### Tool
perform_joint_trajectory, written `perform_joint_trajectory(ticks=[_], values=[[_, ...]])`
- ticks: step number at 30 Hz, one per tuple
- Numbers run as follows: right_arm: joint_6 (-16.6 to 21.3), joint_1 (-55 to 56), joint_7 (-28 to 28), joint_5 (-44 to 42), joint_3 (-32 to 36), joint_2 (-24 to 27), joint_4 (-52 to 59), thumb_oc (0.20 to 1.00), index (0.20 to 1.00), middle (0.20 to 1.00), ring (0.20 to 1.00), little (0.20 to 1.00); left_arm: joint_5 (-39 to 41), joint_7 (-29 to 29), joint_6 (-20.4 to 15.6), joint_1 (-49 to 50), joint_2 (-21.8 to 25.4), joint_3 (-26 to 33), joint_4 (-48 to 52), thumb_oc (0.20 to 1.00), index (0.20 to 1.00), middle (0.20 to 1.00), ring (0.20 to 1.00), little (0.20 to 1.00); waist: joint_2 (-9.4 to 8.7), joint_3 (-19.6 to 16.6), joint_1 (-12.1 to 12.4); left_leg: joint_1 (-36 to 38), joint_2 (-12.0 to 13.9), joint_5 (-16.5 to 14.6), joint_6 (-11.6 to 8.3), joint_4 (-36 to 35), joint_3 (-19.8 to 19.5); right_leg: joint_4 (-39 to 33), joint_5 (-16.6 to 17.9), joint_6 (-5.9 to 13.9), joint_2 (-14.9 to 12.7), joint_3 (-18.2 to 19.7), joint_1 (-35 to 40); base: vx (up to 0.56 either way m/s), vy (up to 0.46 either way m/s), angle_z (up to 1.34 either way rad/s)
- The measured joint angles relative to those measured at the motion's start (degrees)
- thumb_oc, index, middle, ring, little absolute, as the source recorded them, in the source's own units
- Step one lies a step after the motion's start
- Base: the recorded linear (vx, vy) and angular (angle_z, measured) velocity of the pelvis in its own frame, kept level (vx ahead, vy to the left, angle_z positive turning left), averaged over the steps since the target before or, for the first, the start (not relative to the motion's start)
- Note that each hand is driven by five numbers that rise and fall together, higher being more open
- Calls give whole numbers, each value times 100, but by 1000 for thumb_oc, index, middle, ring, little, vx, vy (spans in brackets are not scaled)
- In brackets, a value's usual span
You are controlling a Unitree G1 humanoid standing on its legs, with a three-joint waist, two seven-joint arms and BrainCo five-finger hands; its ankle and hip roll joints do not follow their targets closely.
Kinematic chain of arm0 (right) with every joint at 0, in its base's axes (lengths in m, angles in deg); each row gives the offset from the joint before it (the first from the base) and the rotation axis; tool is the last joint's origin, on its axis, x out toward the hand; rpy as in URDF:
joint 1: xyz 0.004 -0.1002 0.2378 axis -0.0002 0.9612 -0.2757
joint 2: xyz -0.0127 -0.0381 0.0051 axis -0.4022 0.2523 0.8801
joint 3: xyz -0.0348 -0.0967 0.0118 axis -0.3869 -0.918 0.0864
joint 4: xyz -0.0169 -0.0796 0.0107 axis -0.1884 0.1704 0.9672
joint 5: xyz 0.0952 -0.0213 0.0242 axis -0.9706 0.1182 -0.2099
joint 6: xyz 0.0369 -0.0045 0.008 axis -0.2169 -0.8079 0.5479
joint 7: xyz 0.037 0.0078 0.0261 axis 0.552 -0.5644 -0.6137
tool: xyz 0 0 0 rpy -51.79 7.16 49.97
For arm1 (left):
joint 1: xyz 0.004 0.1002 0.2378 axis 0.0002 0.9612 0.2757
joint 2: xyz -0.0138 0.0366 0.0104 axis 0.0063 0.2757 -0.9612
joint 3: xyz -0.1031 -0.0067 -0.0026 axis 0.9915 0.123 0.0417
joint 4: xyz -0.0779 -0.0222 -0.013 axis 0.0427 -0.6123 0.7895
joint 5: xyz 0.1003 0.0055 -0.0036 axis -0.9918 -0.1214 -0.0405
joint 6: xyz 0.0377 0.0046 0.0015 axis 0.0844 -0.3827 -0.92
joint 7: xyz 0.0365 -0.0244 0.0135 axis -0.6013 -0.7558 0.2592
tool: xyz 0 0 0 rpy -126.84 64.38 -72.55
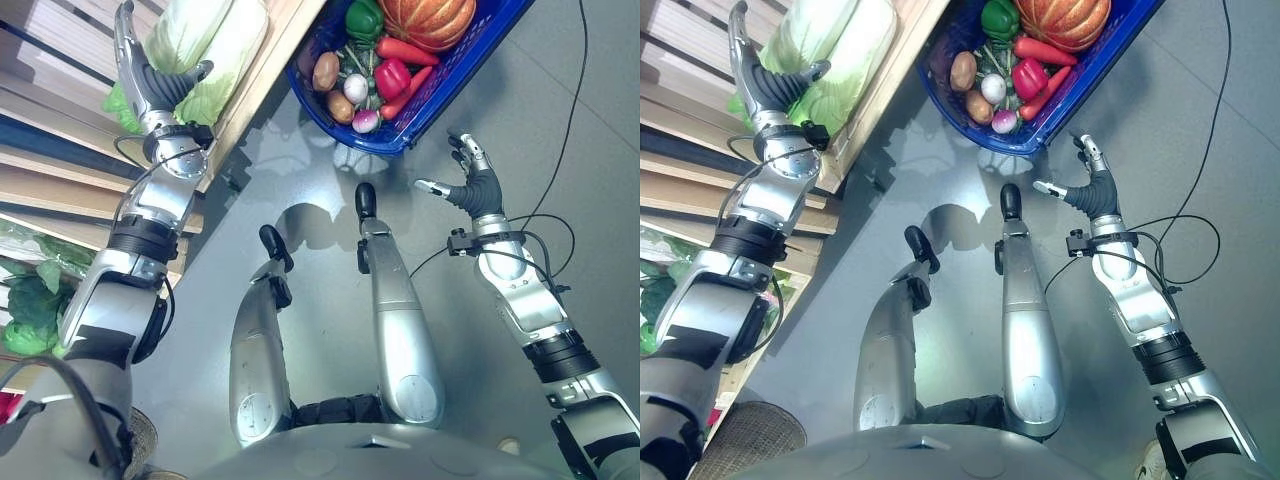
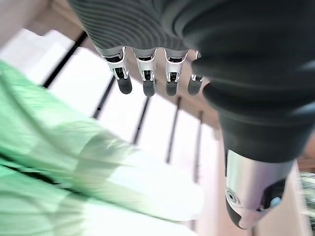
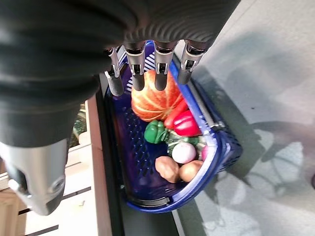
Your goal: Pick up fruits and vegetables into the basket
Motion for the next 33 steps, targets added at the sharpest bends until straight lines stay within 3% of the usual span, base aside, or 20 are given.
perform_joint_trajectory(ticks=[10,33], values=[[-30,-11,-107,-21,-36,26,0,1000,1000,1000,1000,1000,538,207,772,-486,222,-3,-976,1000,1000,1000,1000,1000,-6,2,-133,-288,14,-78,-15,153,-46,38,6,-2,40,57,-272,25,35,-3],[-254,-217,-270,-467,-58,436,85,1000,1000,1000,1000,1000,1168,407,1014,-936,712,-54,-2075,1000,1000,1000,1000,1000,-13,-1,-217,-599,4,-282,-44,465,-128,212,11,10,126,265,-628,12,47,-4]])
